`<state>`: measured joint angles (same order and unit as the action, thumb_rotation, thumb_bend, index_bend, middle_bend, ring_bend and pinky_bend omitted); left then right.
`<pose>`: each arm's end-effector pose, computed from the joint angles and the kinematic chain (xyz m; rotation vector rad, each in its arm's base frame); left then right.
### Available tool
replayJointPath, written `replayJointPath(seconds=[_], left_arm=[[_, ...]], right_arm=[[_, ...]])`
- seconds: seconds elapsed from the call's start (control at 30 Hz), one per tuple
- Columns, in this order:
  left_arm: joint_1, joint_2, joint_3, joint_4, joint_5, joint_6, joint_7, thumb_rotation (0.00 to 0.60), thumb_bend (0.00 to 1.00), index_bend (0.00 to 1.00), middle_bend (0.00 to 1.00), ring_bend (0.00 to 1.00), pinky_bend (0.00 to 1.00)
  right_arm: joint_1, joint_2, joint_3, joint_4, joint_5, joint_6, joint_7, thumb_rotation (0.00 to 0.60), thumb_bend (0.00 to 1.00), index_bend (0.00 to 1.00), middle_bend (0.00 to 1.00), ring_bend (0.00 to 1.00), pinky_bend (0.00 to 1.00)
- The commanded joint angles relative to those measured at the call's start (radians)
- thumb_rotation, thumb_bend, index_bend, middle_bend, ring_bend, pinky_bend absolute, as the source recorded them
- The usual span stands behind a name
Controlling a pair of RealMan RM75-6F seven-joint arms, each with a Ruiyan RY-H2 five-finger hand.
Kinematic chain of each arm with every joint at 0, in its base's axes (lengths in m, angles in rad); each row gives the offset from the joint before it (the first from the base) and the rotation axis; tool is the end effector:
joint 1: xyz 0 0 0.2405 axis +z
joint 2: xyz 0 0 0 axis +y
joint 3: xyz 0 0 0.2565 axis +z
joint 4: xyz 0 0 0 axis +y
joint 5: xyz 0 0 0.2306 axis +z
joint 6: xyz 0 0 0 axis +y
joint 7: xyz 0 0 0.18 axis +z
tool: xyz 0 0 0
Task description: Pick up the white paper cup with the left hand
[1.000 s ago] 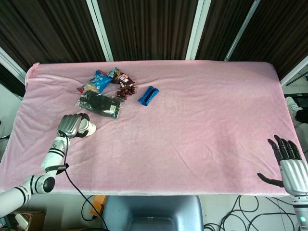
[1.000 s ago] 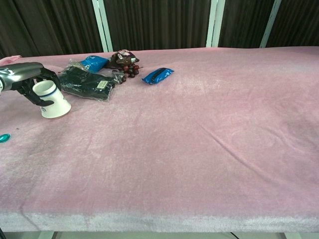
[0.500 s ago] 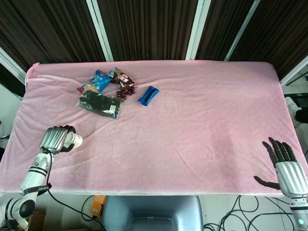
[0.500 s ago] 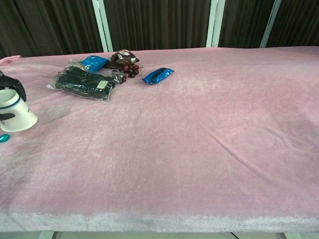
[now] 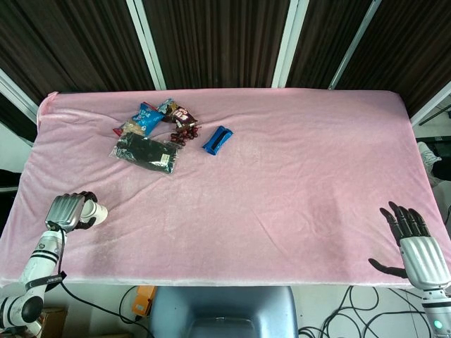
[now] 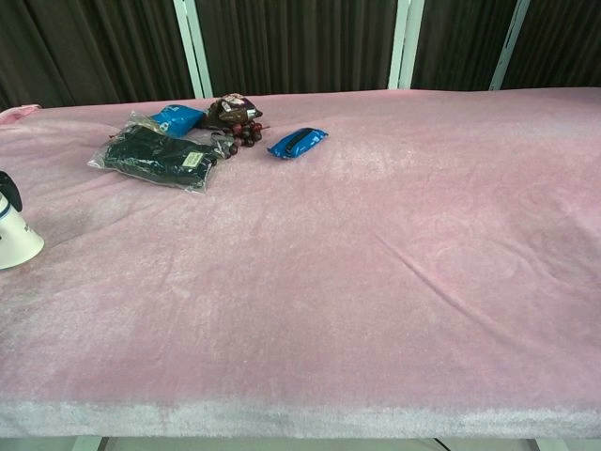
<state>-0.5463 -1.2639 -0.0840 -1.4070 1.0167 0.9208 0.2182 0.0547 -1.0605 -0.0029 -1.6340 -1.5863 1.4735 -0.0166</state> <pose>-0.3178 0.3670 0.0604 -1.5956 -1.0440 -0.5567 -0.3186 -0.1961 0.1404 1.4924 -0.8945 0.8454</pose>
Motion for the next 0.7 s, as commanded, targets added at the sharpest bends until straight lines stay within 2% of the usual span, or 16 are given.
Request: replayJointPath(seconds=[0.03, 0.13, 0.23, 0.33, 0.4, 0.53, 0.67, 0.7], left_arm=[[0.002, 0.0, 0.0, 0.006, 0.003, -0.006, -0.008, 0.6, 0.34, 0.35, 0.44, 0.39, 0.36], [0.003, -0.001, 0.002, 0.011, 0.003, -0.011, -0.012, 0.6, 0.34, 0.3, 0.4, 0.34, 0.33], [0.002, 0.008, 0.004, 0.008, -0.033, -0.062, -0.03, 0.6, 0.32, 0.12, 0.21, 0.19, 0.28], [-0.009, 0.021, 0.007, -0.003, -0.075, -0.097, -0.008, 0.6, 0.31, 0.02, 0.08, 0.07, 0.24], [-0.014, 0.026, 0.008, -0.013, -0.097, -0.104, 0.008, 0.6, 0.31, 0.0, 0.03, 0.02, 0.23], [-0.008, 0.034, 0.004, -0.033, -0.102, -0.072, 0.019, 0.6, 0.31, 0.0, 0.0, 0.0, 0.21], [0.028, 0.077, -0.002, -0.116, -0.041, 0.022, -0.004, 0.6, 0.3, 0.0, 0.0, 0.0, 0.16], [0.052, 0.1, -0.003, -0.156, 0.002, 0.076, -0.024, 0.6, 0.3, 0.0, 0.0, 0.0, 0.14]], right_arm=[[-0.001, 0.0, 0.0, 0.0, -0.001, 0.001, -0.001, 0.6, 0.21, 0.0, 0.0, 0.0, 0.0], [-0.001, 0.0, 0.0, 0.0, -0.001, 0.002, -0.002, 0.6, 0.21, 0.0, 0.0, 0.0, 0.0], [-0.004, 0.0, 0.0, 0.0, 0.0, 0.006, -0.002, 0.6, 0.21, 0.0, 0.0, 0.0, 0.0], [-0.005, 0.001, 0.001, 0.0, 0.0, 0.01, -0.001, 0.6, 0.21, 0.0, 0.0, 0.0, 0.0], [-0.007, 0.001, 0.002, 0.0, 0.001, 0.014, -0.001, 0.6, 0.21, 0.0, 0.0, 0.0, 0.0], [-0.009, 0.003, 0.003, 0.0, 0.005, 0.015, 0.0, 0.6, 0.21, 0.0, 0.0, 0.0, 0.0], [-0.011, 0.002, 0.005, 0.001, 0.007, 0.02, -0.003, 0.6, 0.21, 0.0, 0.0, 0.0, 0.0], [-0.012, 0.002, 0.005, 0.001, 0.008, 0.019, -0.004, 0.6, 0.21, 0.0, 0.0, 0.0, 0.0]])
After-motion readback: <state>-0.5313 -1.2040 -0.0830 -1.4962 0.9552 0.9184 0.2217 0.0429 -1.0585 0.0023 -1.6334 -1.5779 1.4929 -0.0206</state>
